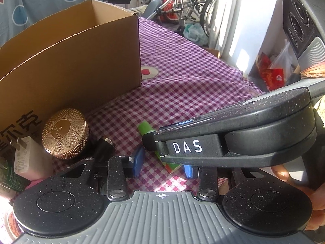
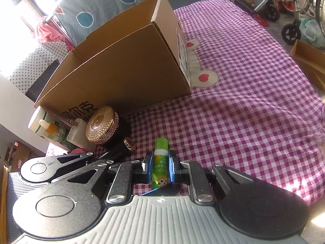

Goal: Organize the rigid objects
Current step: 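Lift the glue stick with the right tool and carry it into the box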

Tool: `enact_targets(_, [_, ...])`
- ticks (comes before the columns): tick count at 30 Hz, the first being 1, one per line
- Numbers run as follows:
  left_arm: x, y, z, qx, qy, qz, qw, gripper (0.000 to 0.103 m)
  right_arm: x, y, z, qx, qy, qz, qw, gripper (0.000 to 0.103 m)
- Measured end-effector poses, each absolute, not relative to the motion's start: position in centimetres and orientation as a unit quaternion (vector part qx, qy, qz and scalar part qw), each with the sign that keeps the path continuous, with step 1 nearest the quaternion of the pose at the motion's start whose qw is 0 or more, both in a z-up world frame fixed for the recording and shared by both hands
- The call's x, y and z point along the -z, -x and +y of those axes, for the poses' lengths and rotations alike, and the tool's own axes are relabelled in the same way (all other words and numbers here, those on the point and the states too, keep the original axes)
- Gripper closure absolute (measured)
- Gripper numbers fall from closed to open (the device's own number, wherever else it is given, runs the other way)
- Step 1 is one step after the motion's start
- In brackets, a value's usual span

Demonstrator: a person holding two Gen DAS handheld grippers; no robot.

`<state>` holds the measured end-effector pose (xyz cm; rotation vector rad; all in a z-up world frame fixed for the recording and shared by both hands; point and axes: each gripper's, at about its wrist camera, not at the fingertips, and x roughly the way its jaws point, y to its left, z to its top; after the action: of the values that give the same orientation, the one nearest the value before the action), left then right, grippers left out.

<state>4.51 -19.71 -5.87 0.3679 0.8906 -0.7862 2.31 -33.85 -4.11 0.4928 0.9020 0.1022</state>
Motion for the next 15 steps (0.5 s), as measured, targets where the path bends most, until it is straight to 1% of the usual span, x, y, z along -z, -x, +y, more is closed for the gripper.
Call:
enact_targets(6, [5.6, -4.3, -19.8, 0.357, -0.173, 0.413, 0.82, 0.068, 4.4, -1.8, -34.5, -0.059, -0.261, 0.422, 0.866, 0.086])
enact_targets(15, [3.3, -3.1, -19.1, 0.348, -0.178, 0.381, 0.838, 0.068, 2.2, -0.4, -33.8, -0.07, -0.263, 0.386, 0.882, 0.087])
